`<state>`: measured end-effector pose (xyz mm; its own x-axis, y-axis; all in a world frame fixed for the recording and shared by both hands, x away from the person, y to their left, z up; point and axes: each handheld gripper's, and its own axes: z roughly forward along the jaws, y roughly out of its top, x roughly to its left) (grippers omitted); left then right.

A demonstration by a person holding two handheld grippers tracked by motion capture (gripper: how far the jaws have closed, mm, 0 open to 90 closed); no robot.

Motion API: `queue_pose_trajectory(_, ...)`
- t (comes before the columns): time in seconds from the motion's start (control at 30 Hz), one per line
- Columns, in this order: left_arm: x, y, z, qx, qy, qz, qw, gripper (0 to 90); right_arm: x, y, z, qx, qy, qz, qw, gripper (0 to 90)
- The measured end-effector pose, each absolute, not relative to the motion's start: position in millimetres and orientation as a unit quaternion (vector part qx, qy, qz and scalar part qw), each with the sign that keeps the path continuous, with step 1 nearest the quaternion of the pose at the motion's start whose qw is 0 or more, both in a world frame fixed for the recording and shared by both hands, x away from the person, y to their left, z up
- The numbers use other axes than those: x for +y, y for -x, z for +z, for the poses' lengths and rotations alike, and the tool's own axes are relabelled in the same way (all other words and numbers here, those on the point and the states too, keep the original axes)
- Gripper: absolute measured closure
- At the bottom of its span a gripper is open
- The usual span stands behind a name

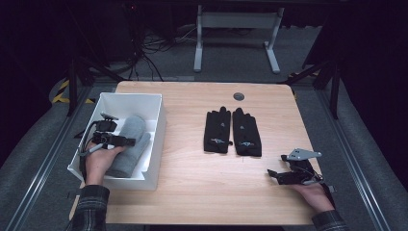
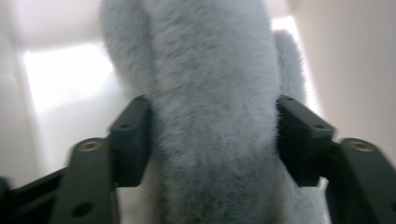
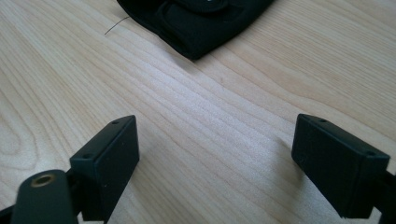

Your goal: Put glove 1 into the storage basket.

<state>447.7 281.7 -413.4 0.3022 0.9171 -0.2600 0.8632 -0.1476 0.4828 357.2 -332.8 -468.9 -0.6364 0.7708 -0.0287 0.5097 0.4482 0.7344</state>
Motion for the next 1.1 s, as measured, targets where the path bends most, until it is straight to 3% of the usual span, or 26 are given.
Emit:
queue_pose_trajectory(0.2,275,-444,-391,0.585,-0.753,0.097,0.287,22.1,-333,-357,-469,0.831,-0.385,0.358,0.183,15.4)
queue_pose_trajectory(0.77,243,-423,-329,0.507,-0.775,0.108,0.36,18.1,-333,-357,-469,0.831,-0.385,0.357,0.183,15.4)
queue_pose_trajectory(1.1,184,-410,-306,0.436,-0.807,0.104,0.384,17.1,-333,-357,-469,0.831,-0.385,0.357,0.183,15.4)
